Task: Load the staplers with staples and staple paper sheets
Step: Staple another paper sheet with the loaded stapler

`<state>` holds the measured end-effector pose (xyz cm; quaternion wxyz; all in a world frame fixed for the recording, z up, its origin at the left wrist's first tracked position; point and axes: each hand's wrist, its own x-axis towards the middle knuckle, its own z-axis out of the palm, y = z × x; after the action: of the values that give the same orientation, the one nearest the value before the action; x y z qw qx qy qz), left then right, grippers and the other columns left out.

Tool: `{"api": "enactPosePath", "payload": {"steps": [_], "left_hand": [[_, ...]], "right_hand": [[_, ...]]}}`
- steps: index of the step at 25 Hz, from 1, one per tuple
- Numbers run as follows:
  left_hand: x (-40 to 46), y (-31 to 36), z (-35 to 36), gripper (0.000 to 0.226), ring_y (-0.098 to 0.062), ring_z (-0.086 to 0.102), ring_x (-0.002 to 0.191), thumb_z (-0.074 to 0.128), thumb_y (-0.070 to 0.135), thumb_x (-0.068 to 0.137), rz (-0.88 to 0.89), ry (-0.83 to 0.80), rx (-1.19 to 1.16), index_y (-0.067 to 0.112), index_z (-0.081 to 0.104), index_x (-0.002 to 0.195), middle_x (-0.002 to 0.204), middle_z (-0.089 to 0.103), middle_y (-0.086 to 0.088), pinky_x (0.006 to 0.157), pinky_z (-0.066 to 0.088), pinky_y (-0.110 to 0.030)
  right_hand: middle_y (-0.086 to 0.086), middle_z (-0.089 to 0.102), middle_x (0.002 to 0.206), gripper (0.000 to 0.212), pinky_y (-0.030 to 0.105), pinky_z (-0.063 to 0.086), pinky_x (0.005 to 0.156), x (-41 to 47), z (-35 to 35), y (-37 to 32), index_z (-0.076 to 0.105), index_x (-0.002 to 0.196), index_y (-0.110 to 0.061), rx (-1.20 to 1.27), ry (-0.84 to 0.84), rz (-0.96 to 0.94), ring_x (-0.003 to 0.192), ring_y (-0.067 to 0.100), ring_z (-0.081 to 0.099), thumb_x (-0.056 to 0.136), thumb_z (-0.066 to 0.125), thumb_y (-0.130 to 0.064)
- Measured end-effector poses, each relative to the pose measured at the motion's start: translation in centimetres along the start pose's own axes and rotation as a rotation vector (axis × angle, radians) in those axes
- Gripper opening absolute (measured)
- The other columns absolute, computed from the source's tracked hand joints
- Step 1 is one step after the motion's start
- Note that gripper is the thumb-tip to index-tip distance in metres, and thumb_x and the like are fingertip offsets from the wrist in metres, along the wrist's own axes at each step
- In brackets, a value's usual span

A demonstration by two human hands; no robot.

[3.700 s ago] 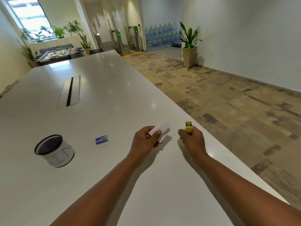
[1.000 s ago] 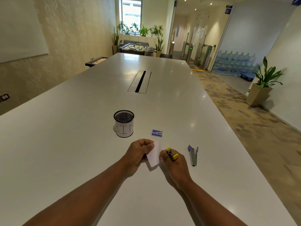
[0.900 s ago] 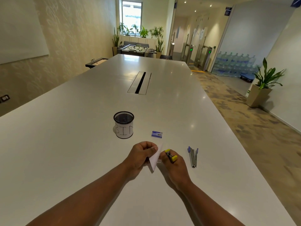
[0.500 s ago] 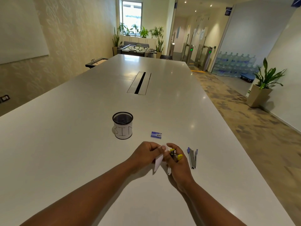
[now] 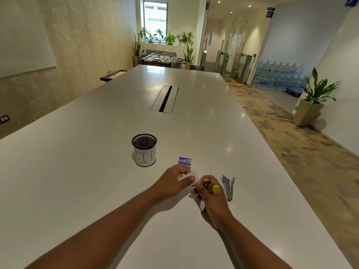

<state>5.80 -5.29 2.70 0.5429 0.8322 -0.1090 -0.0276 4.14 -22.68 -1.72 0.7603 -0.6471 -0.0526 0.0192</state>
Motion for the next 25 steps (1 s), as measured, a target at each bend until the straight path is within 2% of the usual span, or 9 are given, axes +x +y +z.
{"api": "enactPosePath", "payload": {"steps": [3, 6, 8, 11, 15, 17, 20, 23, 25], "left_hand": [[0.3, 0.4, -0.7, 0.028, -0.018, 0.06, 0.089, 0.059, 0.038, 0.1, -0.208, -0.168, -0.111, 0.015, 0.073, 0.107, 0.103, 0.072, -0.006, 0.081, 0.046, -0.035], [0.7, 0.3, -1.6, 0.033, -0.019, 0.059, 0.092, 0.066, 0.04, 0.092, -0.24, -0.268, -0.138, 0.01, 0.072, 0.105, 0.1, 0.07, -0.008, 0.085, 0.045, -0.036], [0.9, 0.5, -2.3, 0.042, -0.021, 0.062, 0.095, 0.07, 0.039, 0.08, -0.256, -0.326, -0.107, 0.007, 0.073, 0.107, 0.108, 0.072, -0.017, 0.089, 0.047, -0.037], [1.1, 0.7, -2.9, 0.026, -0.021, 0.063, 0.091, 0.071, 0.028, 0.085, -0.273, -0.273, 0.036, 0.01, 0.075, 0.105, 0.107, 0.072, -0.015, 0.083, 0.051, -0.033], [0.5, 0.2, -2.2, 0.014, -0.022, 0.068, 0.09, 0.076, 0.024, 0.087, -0.25, -0.104, 0.026, 0.015, 0.078, 0.098, 0.102, 0.075, -0.007, 0.08, 0.055, -0.032], [0.0, -0.3, -2.0, 0.016, -0.018, 0.064, 0.077, 0.079, 0.028, 0.086, -0.21, -0.089, 0.039, 0.013, 0.078, 0.09, 0.086, 0.073, -0.002, 0.073, 0.051, -0.032], [-0.4, -1.0, -2.1, 0.028, -0.01, 0.046, 0.059, 0.082, 0.038, 0.082, -0.148, -0.078, 0.069, 0.014, 0.069, 0.082, 0.061, 0.054, 0.01, 0.063, 0.039, -0.029], [-0.7, -1.0, -2.0, 0.031, -0.007, 0.042, 0.055, 0.078, 0.046, 0.084, -0.144, -0.119, 0.07, 0.027, 0.061, 0.101, 0.057, 0.049, 0.012, 0.056, 0.034, -0.025], [-0.9, -0.7, -1.7, 0.03, -0.008, 0.052, 0.064, 0.072, 0.042, 0.091, -0.149, -0.176, 0.06, 0.029, 0.062, 0.115, 0.071, 0.059, 0.009, 0.062, 0.043, -0.024]], "right_hand": [[0.025, 0.067, 0.087, 0.012, 0.061, 0.054, 0.089, 0.1, -0.2, 0.3, 0.058, 0.095, -0.006, -0.071, -0.031, -0.023, 0.083, 0.032, 0.066, 0.099, 0.061, -0.017], [0.023, 0.067, 0.087, 0.011, 0.049, 0.055, 0.084, -0.1, -0.1, 0.1, 0.062, 0.089, -0.014, -0.132, -0.069, -0.054, 0.083, 0.03, 0.067, 0.1, 0.06, -0.017], [0.02, 0.068, 0.086, 0.012, 0.044, 0.053, 0.081, -0.2, 0.0, -0.1, 0.063, 0.087, -0.017, -0.166, -0.085, -0.064, 0.082, 0.028, 0.066, 0.099, 0.06, -0.017], [0.016, 0.068, 0.088, 0.012, 0.042, 0.053, 0.082, -0.2, 0.1, -0.1, 0.065, 0.089, -0.019, -0.177, -0.075, -0.067, 0.083, 0.025, 0.065, 0.099, 0.061, -0.013], [0.014, 0.072, 0.1, 0.012, 0.049, 0.055, 0.093, -0.2, 0.1, 0.2, 0.068, 0.101, -0.02, -0.097, -0.036, -0.039, 0.097, 0.037, 0.067, 0.096, 0.064, -0.009], [0.01, 0.072, 0.098, 0.012, 0.046, 0.056, 0.091, -0.1, 0.1, 0.4, 0.066, 0.101, -0.018, -0.154, -0.011, -0.05, 0.097, 0.036, 0.067, 0.095, 0.065, -0.008], [0.006, 0.068, 0.088, 0.007, 0.04, 0.055, 0.08, -0.1, 0.2, 0.2, 0.064, 0.093, -0.02, -0.258, -0.01, -0.074, 0.084, 0.03, 0.064, 0.095, 0.068, -0.014], [0.008, 0.064, 0.082, 0.012, 0.036, 0.051, 0.072, -0.3, 0.2, 0.1, 0.062, 0.086, -0.019, -0.297, -0.012, -0.079, 0.076, 0.028, 0.06, 0.095, 0.068, -0.023], [0.011, 0.064, 0.083, 0.017, 0.037, 0.051, 0.072, -0.4, 0.2, -0.1, 0.061, 0.085, -0.016, -0.31, -0.022, -0.075, 0.08, 0.036, 0.06, 0.095, 0.068, -0.028]]}}
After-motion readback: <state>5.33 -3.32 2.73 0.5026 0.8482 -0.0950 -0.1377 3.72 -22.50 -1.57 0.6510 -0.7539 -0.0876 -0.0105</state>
